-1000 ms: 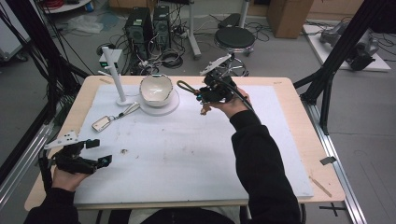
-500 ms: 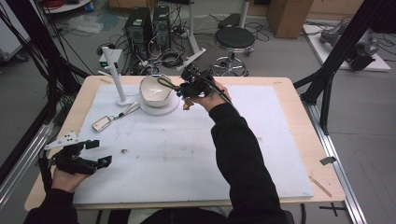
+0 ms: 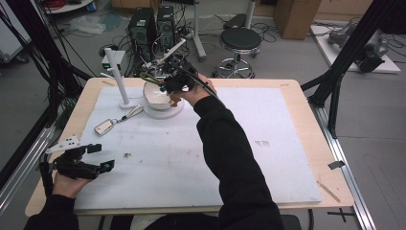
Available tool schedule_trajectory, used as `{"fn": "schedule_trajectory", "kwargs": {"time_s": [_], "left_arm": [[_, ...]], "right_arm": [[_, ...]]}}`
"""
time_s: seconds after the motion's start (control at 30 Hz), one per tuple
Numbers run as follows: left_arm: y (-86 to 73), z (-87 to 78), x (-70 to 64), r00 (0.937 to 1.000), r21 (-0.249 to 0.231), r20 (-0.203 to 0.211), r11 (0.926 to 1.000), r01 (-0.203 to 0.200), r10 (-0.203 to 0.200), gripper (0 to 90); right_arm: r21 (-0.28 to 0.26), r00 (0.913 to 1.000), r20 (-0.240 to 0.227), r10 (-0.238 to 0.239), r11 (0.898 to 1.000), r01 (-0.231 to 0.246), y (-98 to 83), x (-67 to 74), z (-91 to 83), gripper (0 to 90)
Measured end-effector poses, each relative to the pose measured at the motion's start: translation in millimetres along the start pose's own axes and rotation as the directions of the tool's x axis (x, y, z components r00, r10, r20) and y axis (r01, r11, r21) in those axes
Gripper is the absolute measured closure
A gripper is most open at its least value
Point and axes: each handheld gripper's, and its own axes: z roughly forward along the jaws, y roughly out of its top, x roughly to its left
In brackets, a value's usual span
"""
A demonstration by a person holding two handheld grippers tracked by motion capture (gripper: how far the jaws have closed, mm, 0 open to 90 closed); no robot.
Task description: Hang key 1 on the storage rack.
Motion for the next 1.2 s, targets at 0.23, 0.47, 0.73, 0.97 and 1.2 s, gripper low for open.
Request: {"fn": "schedule_trajectory", "kwargs": {"time_s": [0.23, 0.47, 0.73, 0.97, 1.2], "left_arm": [[0.1, -0.7, 1.1, 1.0000, -0.006, -0.005, 1.0000, 0.001, -0.001, 1.7], [0.0, -0.7, 1.7, 1.0000, -0.006, -0.006, 1.0000, 0.000, 0.000, 1.8], [-0.3, -0.8, 3.1, 1.0000, -0.004, -0.005, 1.0000, -0.001, 0.001, 1.7], [-0.4, -0.5, 2.2, 1.0000, 0.000, 0.000, 1.0000, -0.005, 0.005, 1.7], [-0.6, -0.4, 1.4, 1.0000, 0.004, 0.003, 1.0000, -0.005, 0.005, 1.7]], "right_arm": [[0.010, 0.9997, -0.002, -0.023, 1.000, 0.023, 22.3, 5.9, 16.4, 72.5], [0.007, 0.9983, -0.007, -0.058, 0.998, 0.058, 49.0, 17.2, 30.0, 72.5], [-0.004, 0.9961, -0.006, -0.088, 0.996, 0.088, 70.4, 29.3, 44.8, 72.5], [-0.017, 0.9949, 0.014, -0.100, 0.995, 0.101, 84.3, 36.4, 56.1, 72.5], [0.006, 0.9950, 0.016, -0.098, 0.995, 0.098, 95.8, 40.7, 65.6, 72.5]]}}
